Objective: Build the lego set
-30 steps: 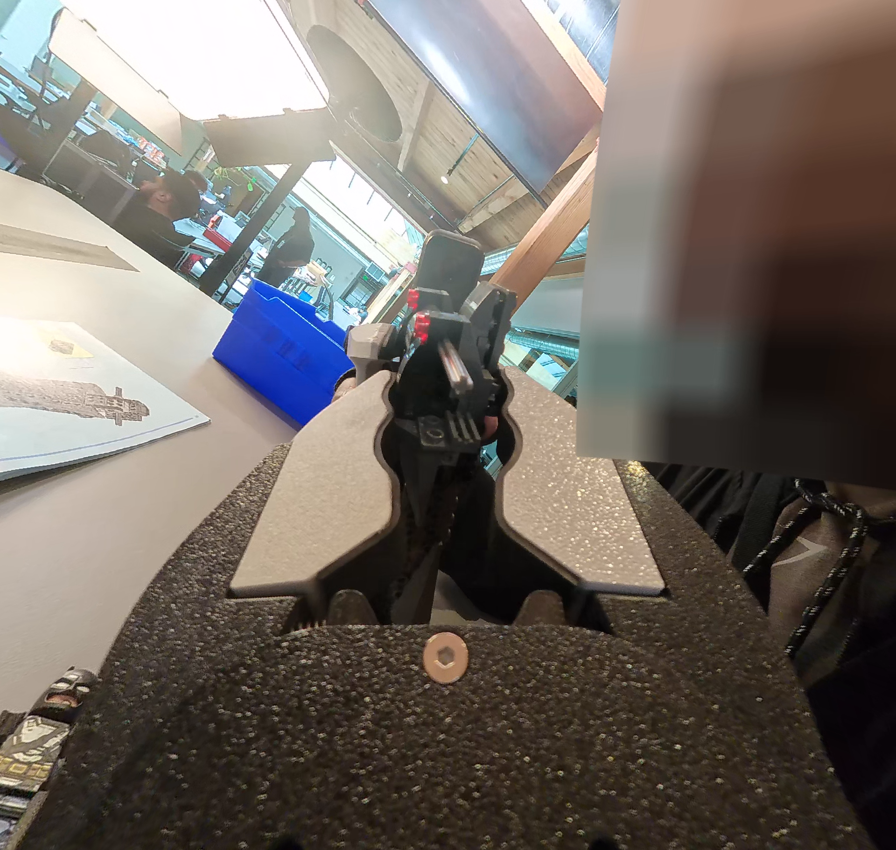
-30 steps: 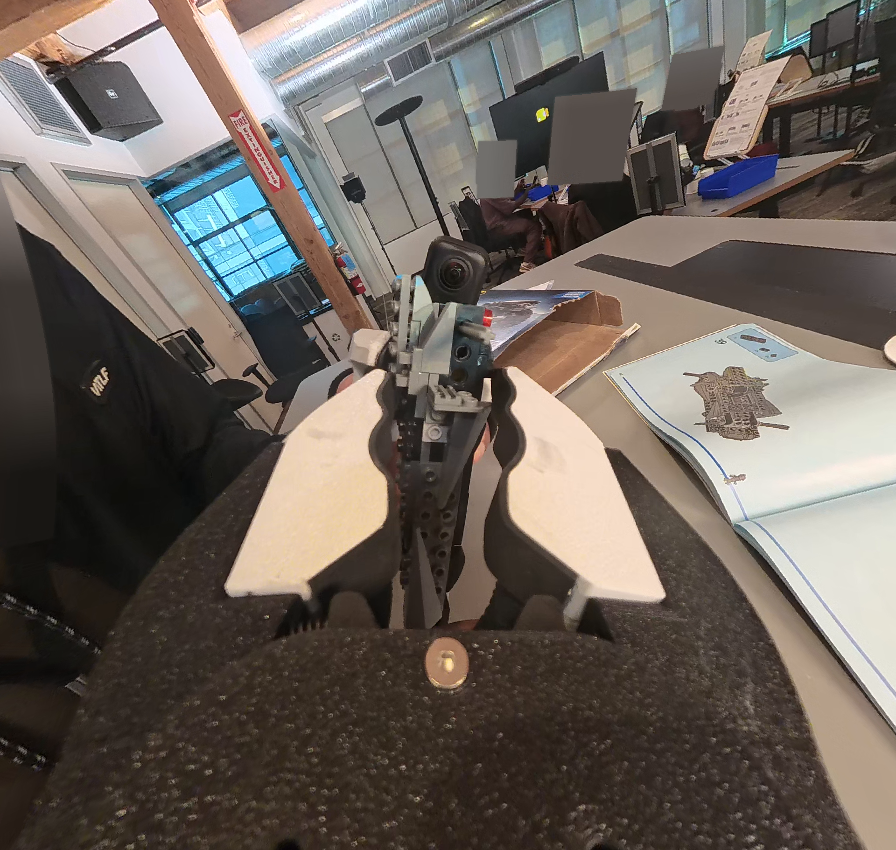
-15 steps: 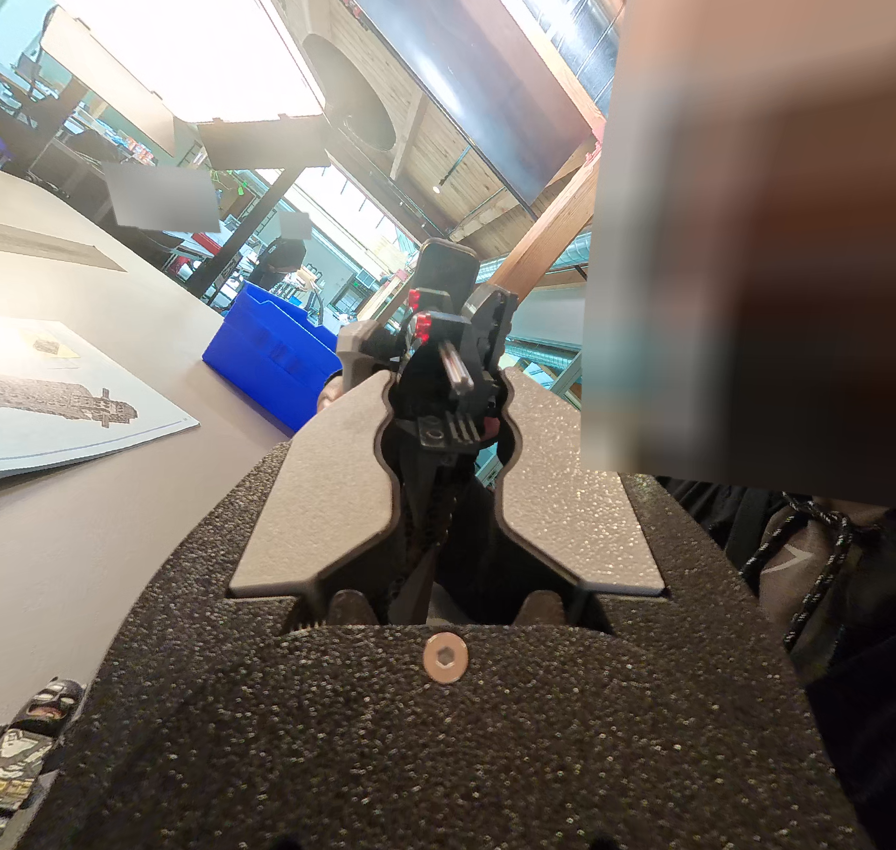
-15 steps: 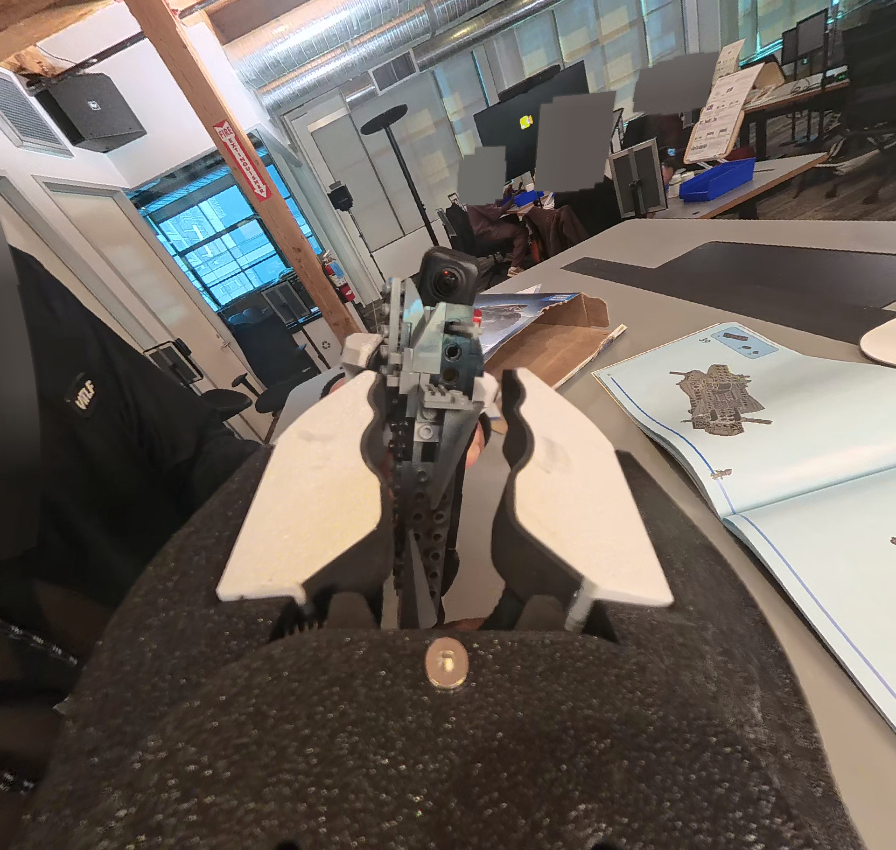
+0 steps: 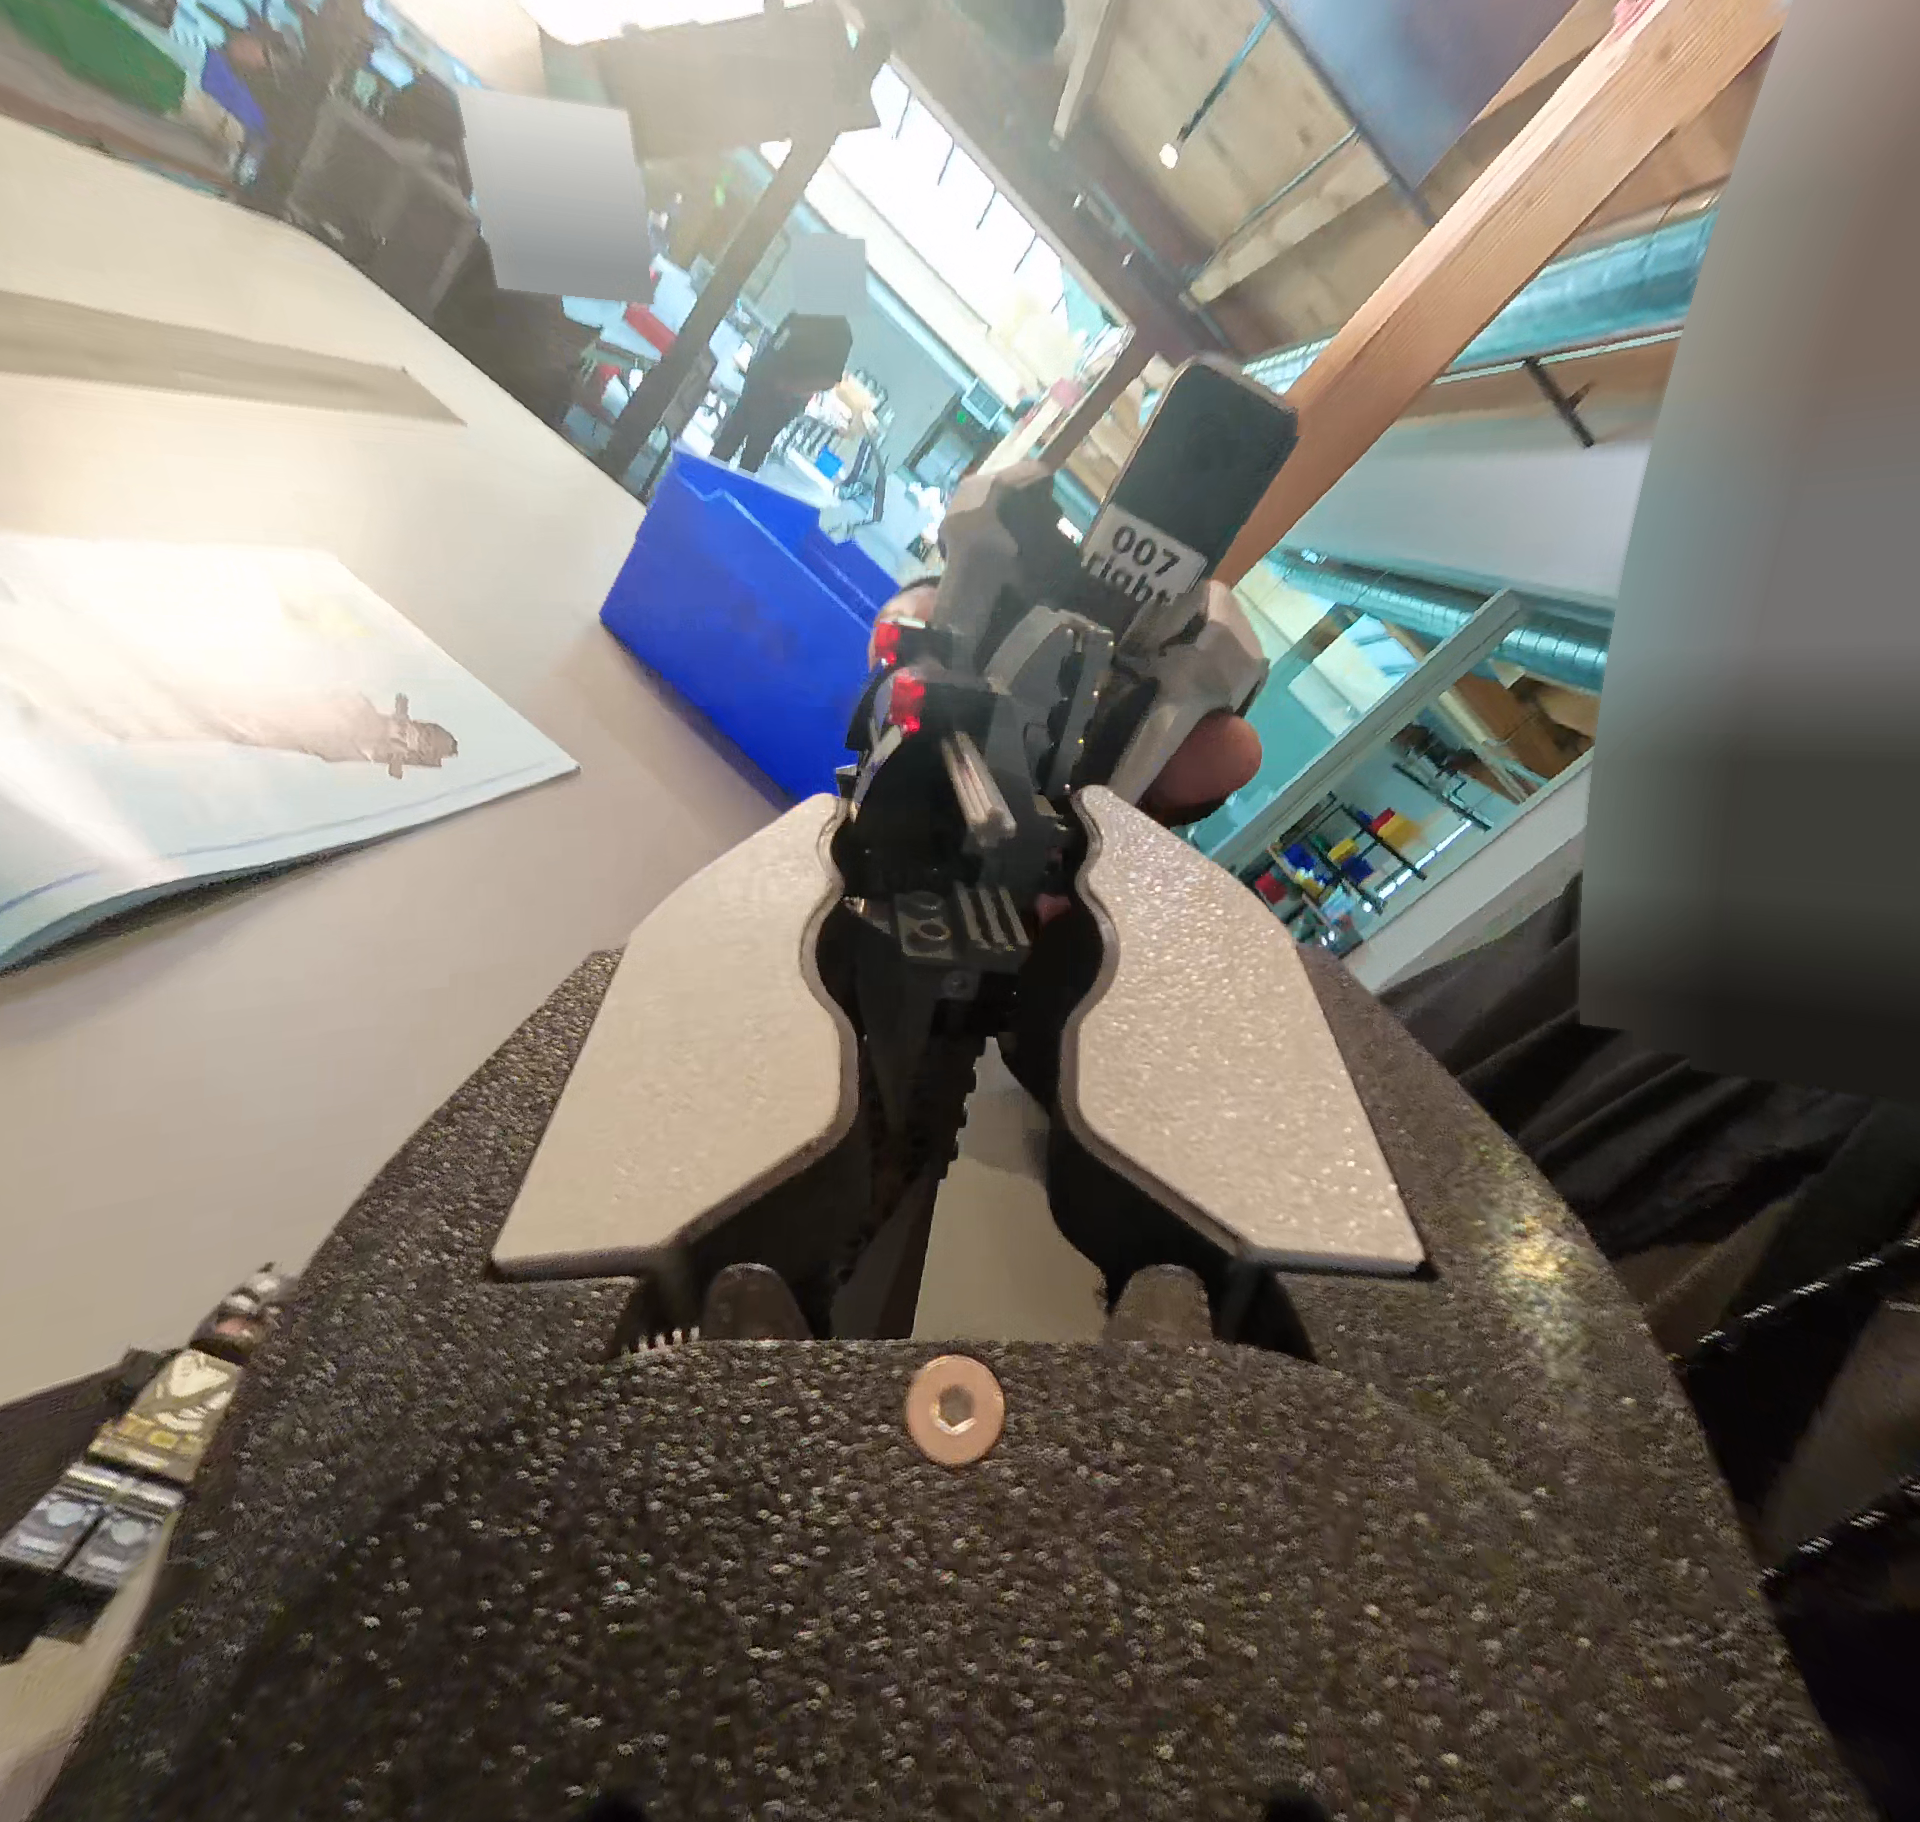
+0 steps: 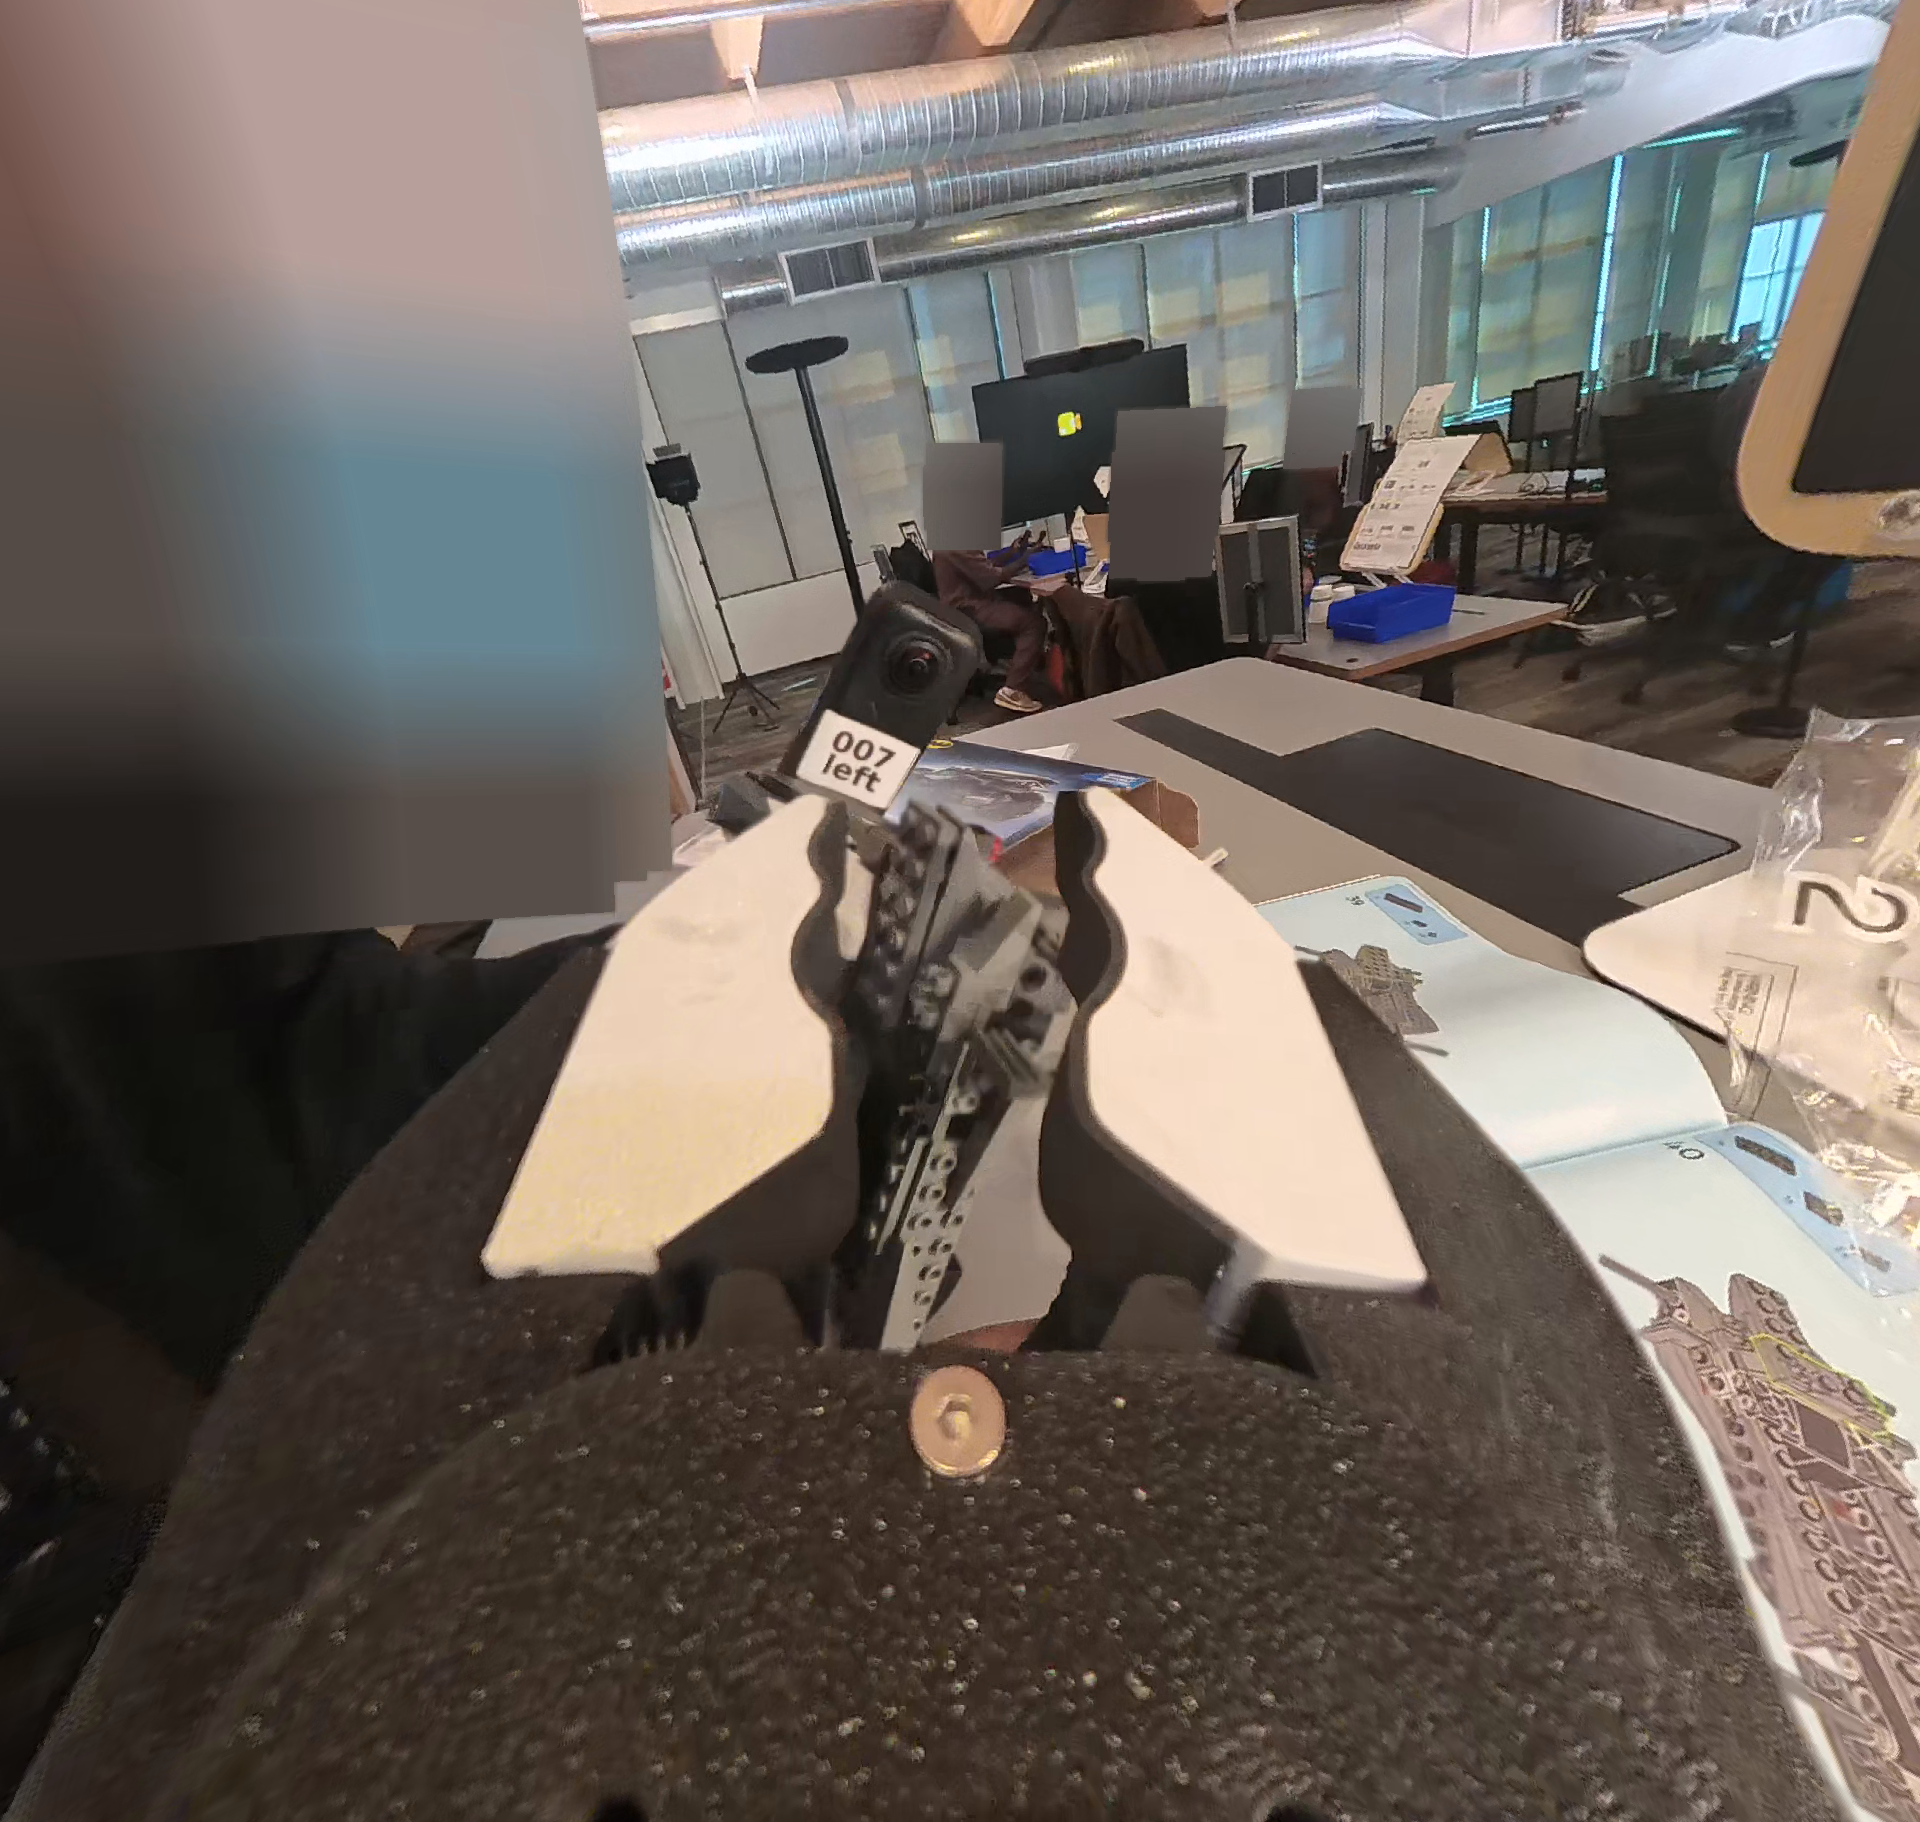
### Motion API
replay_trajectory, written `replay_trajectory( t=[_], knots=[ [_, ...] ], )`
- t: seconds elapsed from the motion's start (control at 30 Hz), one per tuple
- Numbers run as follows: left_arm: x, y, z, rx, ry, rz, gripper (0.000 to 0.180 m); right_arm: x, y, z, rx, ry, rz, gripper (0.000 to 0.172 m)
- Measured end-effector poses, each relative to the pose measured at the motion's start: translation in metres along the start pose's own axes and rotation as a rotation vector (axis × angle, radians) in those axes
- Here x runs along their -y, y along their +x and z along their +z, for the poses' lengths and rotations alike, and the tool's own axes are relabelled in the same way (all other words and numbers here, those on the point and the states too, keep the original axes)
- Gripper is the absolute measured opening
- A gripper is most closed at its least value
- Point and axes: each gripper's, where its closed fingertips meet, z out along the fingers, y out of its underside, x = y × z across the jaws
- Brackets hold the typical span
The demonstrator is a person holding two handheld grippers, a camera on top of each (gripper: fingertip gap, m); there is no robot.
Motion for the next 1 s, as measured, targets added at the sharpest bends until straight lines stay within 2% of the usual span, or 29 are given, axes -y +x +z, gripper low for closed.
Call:
replay_trajectory(
  t=[0.13,0.27,0.5,0.6,0.7,1.0],
  knots=[
    [-0.008,0.008,0.001,0.006,-0.095,-0.047,0.038,-0.001,-0.002,-0.003,-0.018,-0.055,-0.056,0.035],
    [-0.016,0.012,0.001,0.055,-0.18,-0.011,0.038,-0.004,-0.002,-0.007,-0.037,-0.113,-0.115,0.032],
    [-0.026,0.012,0.0,0.116,-0.281,0.017,0.038,-0.024,-0.015,-0.009,0.04,-0.267,-0.166,0.03],
    [-0.025,0.013,0.002,0.115,-0.307,0.022,0.038,-0.024,-0.02,-0.009,0.061,-0.282,-0.173,0.03],
    [-0.025,0.01,0.004,0.102,-0.36,0.021,0.038,-0.021,-0.023,-0.006,0.091,-0.289,-0.149,0.031],
    [-0.043,-0.007,-0.004,0.111,-0.447,-0.076,0.038,-0.039,-0.006,-0.003,0.141,-0.494,0.072,0.03]
  ],
)
